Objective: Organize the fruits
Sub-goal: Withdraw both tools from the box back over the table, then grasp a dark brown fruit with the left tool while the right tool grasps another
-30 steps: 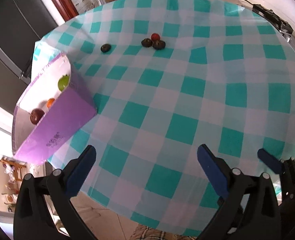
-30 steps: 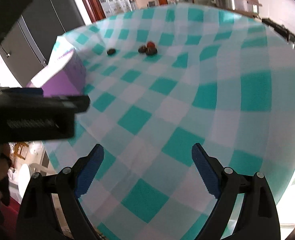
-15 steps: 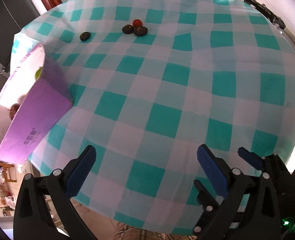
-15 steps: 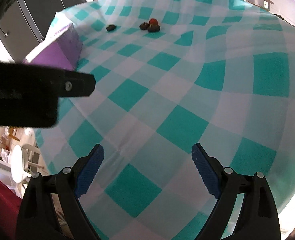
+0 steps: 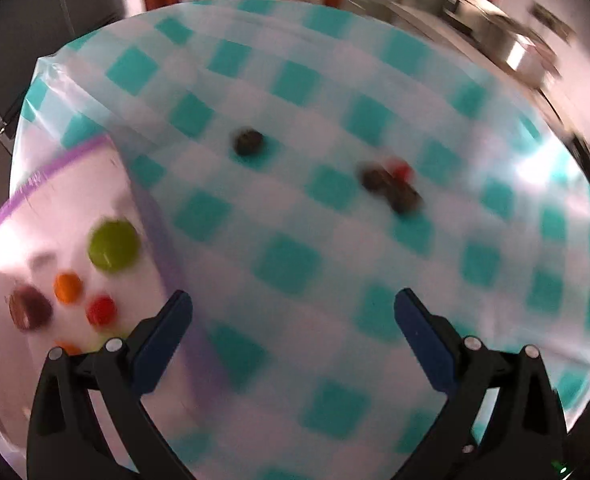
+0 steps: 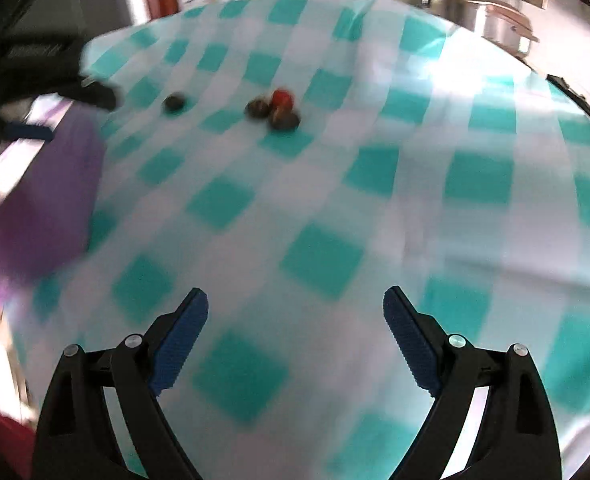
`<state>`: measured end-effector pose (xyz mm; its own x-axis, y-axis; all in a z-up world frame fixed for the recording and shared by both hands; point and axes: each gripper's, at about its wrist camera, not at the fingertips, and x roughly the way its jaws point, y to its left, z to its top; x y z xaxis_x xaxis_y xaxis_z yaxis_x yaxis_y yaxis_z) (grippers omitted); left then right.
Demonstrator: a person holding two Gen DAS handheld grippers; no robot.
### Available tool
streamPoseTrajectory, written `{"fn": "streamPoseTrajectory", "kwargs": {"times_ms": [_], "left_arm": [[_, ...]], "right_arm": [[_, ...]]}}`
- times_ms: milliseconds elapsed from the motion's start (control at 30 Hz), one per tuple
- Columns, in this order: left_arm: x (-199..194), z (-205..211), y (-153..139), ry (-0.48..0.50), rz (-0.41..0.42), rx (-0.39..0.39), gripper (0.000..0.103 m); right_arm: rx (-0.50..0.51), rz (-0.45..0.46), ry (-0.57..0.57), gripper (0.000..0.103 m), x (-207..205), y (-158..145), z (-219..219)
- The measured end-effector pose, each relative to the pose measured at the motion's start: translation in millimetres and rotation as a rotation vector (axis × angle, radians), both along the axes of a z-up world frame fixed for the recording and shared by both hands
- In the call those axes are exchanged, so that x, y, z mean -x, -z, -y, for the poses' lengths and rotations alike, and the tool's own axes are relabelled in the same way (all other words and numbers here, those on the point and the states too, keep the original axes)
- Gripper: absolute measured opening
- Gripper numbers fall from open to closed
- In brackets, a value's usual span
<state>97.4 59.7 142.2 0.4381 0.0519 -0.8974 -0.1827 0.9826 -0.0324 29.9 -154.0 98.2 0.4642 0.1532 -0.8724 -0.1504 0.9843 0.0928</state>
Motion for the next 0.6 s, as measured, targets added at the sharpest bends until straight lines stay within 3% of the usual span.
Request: {"fn": "streamPoseTrajectory", "kwargs": {"times_ms": [167, 267, 333, 467, 533, 600], "left_arm": [[-49.9, -53.4, -2.0, -0.037, 0.002, 0.020, 0.101], [-77.6, -58.7, -1.7, 0.025, 0.002, 0.005, 0.101], [-94.7, -49.4, -5.0, 0.088, 0.005, -0.079, 0.101], [-118.2, -16.5, -2.3, 0.336, 0.028, -0.259, 0.101], [-134.5, -14.7, 12.4, 0.399, -0.011, -0.247, 0.101], [-154.7, -25.5, 28.6, 0.387, -0.089, -0.155, 0.101]], "right_arm": [[0.007, 0.033, 0.025, 0.087, -79.9, 6.4, -38.2], [0.027, 0.028, 0.055, 0.087, -118.4, 19.9, -46.0], [0.030, 0.018, 0.063, 0.087, -142.6, 33.1, -48.5], [0.068, 0.008, 0.024, 0.087, -164.5, 55.1, -54.9], [0.082, 0.001, 0.010, 0.086, -171.4, 65.2, -58.7], [0.096, 0.003, 0.001, 0.085, -178.0, 71.4, -63.5]]}}
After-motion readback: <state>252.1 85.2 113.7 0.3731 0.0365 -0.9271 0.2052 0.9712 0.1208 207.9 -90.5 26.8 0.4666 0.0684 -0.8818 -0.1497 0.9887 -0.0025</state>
